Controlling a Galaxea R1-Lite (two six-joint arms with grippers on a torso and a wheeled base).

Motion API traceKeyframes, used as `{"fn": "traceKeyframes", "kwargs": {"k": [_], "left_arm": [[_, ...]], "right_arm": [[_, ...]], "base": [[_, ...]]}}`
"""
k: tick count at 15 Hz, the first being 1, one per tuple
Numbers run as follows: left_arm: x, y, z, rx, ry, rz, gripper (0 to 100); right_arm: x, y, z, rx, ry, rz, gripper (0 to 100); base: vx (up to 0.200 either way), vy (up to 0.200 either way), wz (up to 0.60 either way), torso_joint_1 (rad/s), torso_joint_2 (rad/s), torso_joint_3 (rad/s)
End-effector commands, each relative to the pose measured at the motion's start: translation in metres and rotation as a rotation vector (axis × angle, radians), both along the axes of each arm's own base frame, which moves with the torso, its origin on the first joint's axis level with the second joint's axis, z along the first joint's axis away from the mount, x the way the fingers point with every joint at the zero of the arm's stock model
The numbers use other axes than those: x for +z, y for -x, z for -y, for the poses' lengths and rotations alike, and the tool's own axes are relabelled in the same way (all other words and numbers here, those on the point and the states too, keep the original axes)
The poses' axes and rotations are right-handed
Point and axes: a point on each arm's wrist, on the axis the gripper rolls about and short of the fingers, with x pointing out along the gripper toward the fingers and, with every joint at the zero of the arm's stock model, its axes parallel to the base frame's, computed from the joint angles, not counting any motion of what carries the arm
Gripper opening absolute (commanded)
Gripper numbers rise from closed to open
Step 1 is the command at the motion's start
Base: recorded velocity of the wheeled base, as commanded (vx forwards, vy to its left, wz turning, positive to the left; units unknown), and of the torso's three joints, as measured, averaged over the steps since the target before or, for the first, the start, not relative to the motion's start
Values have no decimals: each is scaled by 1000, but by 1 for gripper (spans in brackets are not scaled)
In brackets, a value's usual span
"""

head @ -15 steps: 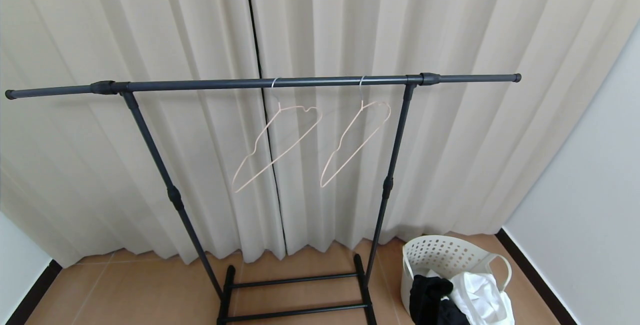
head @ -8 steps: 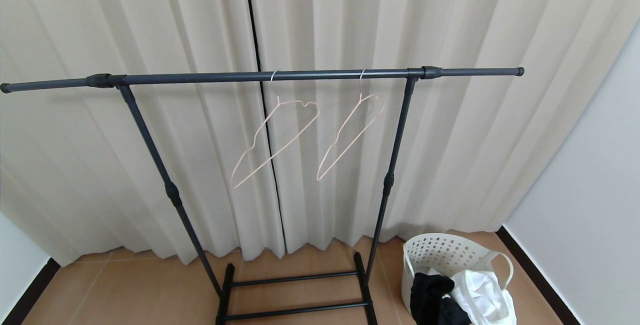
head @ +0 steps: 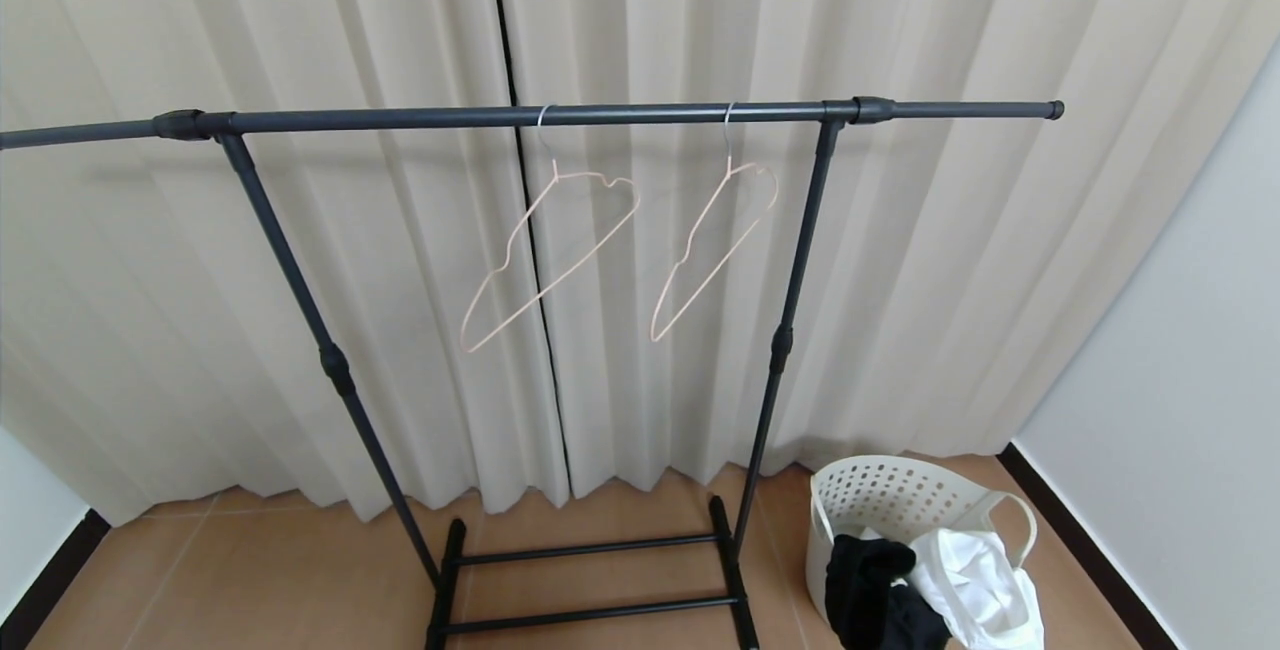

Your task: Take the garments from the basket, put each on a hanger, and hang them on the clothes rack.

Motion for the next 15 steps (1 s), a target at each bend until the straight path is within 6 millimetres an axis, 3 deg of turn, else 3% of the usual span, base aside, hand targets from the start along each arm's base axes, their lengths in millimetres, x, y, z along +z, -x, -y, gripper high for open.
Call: {"fn": "traceKeyframes", "kwargs": {"k": [1, 15], "left_arm": [[0, 0, 0, 0, 0, -2, 100], [0, 0, 0, 0, 1, 0, 100]], "right_arm": [[0, 0, 0, -1, 0, 1, 100], [0, 0, 0, 0, -3, 0, 100]], "base": [[0, 0, 0, -173, 378, 217], [0, 0, 0, -179, 491, 315]]}}
